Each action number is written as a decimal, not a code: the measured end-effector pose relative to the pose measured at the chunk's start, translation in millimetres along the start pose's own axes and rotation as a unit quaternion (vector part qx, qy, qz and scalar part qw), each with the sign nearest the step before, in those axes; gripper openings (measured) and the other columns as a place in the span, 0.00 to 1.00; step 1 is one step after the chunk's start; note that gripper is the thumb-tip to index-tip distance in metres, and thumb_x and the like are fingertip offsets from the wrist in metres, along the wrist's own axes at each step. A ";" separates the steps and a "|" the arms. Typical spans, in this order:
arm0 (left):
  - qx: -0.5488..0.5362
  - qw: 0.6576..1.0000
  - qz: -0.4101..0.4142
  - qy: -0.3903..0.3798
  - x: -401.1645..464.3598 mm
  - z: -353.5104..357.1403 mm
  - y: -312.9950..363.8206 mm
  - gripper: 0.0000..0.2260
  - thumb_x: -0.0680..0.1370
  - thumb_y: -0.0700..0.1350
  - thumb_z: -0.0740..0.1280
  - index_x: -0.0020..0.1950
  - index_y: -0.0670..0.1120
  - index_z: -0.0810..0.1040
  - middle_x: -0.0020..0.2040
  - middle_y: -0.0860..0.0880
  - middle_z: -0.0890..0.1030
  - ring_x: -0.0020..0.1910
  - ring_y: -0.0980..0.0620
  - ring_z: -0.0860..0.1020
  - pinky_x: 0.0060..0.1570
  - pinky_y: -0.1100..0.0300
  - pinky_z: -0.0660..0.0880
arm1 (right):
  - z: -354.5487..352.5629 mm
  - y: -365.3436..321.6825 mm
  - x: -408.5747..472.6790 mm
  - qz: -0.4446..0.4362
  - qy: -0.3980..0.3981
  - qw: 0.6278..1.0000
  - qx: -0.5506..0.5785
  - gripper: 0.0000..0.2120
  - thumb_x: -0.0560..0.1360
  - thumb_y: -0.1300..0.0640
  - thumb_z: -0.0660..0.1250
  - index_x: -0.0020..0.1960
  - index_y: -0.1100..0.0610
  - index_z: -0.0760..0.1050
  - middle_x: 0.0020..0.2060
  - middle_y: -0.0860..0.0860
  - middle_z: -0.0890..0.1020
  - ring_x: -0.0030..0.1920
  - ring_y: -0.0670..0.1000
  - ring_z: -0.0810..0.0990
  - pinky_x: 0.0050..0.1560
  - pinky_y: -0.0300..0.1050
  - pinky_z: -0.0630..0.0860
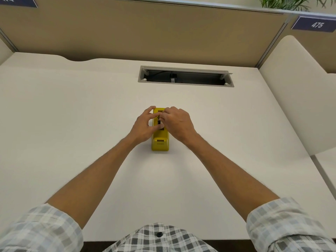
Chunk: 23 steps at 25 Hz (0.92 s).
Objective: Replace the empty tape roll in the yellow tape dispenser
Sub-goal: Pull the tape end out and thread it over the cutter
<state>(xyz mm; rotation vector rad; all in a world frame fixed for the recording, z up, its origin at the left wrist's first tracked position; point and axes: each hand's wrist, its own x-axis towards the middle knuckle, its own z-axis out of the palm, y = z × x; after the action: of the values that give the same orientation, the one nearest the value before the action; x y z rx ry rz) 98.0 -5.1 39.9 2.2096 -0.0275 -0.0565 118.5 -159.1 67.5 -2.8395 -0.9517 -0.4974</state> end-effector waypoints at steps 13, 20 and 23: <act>0.015 1.000 -0.001 0.002 1.4 1.3 -2.0 0.23 0.75 0.51 0.71 0.70 0.53 0.72 0.77 0.52 0.61 0.75 0.46 0.61 0.69 0.40 0.66 | 5.6 -0.2 -3.4 -0.022 0.015 0.999 -0.020 0.07 0.68 0.62 0.76 0.42 0.58 0.79 0.36 0.53 0.80 0.34 0.52 0.77 0.27 0.42 0.66; 0.014 1.000 0.002 0.004 -0.3 -0.6 0.9 0.24 0.75 0.50 0.71 0.70 0.52 0.72 0.77 0.51 0.62 0.75 0.46 0.61 0.69 0.42 0.67 | 2.4 -0.8 -3.2 0.059 -0.067 0.994 0.057 0.08 0.79 0.56 0.61 0.55 0.58 0.74 0.51 0.52 0.77 0.47 0.53 0.77 0.37 0.44 0.68; 0.016 1.000 0.000 0.006 -1.4 -0.2 2.7 0.23 0.75 0.50 0.71 0.70 0.52 0.73 0.77 0.51 0.62 0.75 0.46 0.61 0.69 0.43 0.67 | -1.3 -1.1 -5.8 0.121 -0.040 0.980 0.151 0.11 0.81 0.53 0.58 0.55 0.56 0.76 0.50 0.50 0.80 0.48 0.51 0.78 0.41 0.47 0.75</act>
<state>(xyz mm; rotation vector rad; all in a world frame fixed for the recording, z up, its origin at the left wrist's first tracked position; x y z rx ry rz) 96.6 -6.5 42.3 2.2418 -0.0218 -0.0439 113.1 -161.7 66.7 -2.6601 -0.6176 -0.1948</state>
